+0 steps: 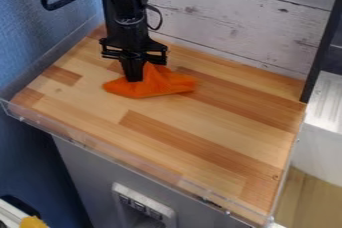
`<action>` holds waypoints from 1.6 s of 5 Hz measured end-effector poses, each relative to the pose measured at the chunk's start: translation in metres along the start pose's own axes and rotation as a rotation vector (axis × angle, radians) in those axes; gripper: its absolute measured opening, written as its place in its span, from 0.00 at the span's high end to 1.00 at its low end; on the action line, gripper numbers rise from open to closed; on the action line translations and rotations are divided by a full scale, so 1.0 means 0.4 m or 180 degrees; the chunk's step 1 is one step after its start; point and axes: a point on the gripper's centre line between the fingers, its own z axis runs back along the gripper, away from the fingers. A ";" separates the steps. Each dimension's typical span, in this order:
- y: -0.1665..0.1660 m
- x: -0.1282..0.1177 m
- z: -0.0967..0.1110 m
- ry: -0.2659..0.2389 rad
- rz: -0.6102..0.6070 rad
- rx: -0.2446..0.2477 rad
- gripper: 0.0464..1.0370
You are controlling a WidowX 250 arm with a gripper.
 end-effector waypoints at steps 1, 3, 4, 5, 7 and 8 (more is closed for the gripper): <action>-0.019 0.001 -0.001 -0.0033 -0.0178 0.0025 0.99; -0.057 -0.003 0.000 0.0009 -0.0535 0.0068 0.99; -0.064 -0.008 -0.002 0.0025 -0.0648 0.0086 0.99; -0.077 -0.016 -0.001 0.0089 -0.0735 0.0084 0.99; -0.094 -0.020 0.022 0.0270 -0.0871 0.0042 0.82; -0.097 -0.032 0.029 0.0377 -0.0890 0.0008 0.57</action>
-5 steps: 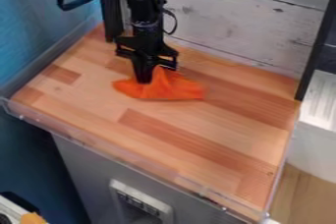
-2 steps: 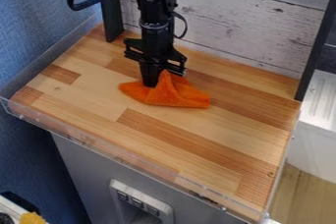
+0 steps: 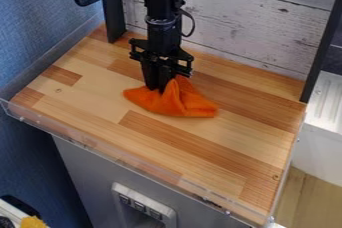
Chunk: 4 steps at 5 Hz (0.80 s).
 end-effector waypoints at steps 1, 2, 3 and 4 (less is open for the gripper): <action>-0.003 -0.012 0.058 -0.0109 0.0009 0.0001 0.27; -0.005 -0.029 0.098 -0.0201 -0.0019 0.0014 0.04; 0.003 -0.049 0.137 -0.0317 0.0000 0.0035 0.04; 0.002 -0.065 0.167 -0.0366 0.0030 0.0039 0.04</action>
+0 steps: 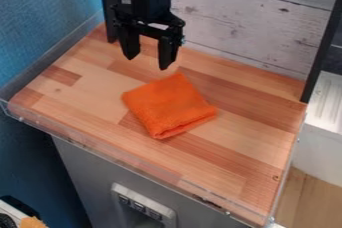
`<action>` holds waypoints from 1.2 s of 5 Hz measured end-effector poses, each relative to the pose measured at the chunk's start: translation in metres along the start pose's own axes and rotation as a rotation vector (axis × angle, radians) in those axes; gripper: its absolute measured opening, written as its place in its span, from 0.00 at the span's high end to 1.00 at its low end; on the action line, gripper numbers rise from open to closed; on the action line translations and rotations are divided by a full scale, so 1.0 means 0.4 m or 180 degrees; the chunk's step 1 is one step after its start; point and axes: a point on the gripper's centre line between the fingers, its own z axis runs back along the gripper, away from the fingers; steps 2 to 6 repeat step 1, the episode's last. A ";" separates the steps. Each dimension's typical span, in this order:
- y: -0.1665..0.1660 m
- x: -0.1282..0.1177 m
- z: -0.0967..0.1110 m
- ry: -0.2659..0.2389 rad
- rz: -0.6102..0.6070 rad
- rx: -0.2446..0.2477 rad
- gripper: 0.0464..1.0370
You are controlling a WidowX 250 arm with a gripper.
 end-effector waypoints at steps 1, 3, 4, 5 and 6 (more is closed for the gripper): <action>-0.001 -0.012 0.025 0.0019 -0.0006 -0.0004 0.04; -0.001 -0.012 0.025 0.0019 -0.0006 -0.0004 0.04; -0.001 -0.012 0.025 0.0019 -0.0006 -0.0004 0.04; -0.001 -0.012 0.025 0.0019 -0.0006 -0.0004 0.04; -0.001 -0.012 0.025 0.0019 -0.0006 -0.0004 0.04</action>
